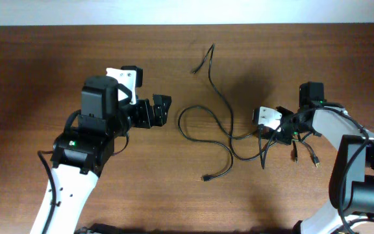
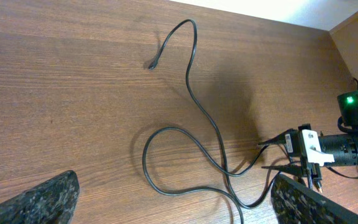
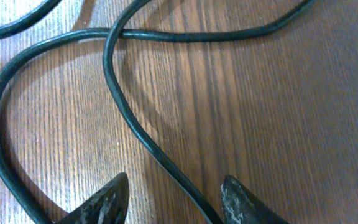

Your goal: Untangle cables

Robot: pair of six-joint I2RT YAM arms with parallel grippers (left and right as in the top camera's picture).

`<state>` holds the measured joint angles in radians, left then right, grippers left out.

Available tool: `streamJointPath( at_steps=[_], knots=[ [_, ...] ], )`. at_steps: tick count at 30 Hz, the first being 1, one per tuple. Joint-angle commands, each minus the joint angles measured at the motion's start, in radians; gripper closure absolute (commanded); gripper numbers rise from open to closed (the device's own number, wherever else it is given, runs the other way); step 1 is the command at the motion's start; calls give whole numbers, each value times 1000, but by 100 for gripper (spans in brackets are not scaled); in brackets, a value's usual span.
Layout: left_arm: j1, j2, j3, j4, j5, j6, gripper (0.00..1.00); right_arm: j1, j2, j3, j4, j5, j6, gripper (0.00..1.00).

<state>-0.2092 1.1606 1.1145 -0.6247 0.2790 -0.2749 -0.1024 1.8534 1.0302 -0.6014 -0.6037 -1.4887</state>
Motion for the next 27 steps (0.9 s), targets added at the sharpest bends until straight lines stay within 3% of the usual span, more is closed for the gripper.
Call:
streamJointPath(
  at_steps=[1, 3, 4, 9, 16, 17, 19, 21, 24, 27],
  knots=[
    [0, -16, 3, 3, -14, 15, 1, 44, 19, 0, -4, -12, 0, 68],
    [0, -16, 3, 3, -14, 15, 1, 60, 55, 0, 7, 31, 0, 70],
    [0, -16, 3, 2, -14, 15, 1, 64, 82, 0, 6, 32, 0, 96],
    [0, -16, 3, 6, -14, 15, 1, 64, 64, 90, -26, -122, 4, 96],
    [0, -10, 1, 33, -12, 15, 1, 72, 58, 515, -362, -418, 4, 96],
    [-1, 7, 0, 34, 9, 38, 1, 77, 58, 562, -391, -463, 4, 96],
    [-14, 77, 0, 67, 194, 283, 1, 104, 57, 645, -459, -492, 4, 96],
    [-45, 173, 0, 166, 249, 445, 1, 137, 56, 678, -500, -501, 4, 96],
    [-71, 346, 0, 335, 249, 587, 1, 175, 55, 682, -525, -648, 24, 96],
    [-79, 432, 0, 494, 256, 594, 1, 208, 54, 683, -524, -949, 83, 96]
  ],
)
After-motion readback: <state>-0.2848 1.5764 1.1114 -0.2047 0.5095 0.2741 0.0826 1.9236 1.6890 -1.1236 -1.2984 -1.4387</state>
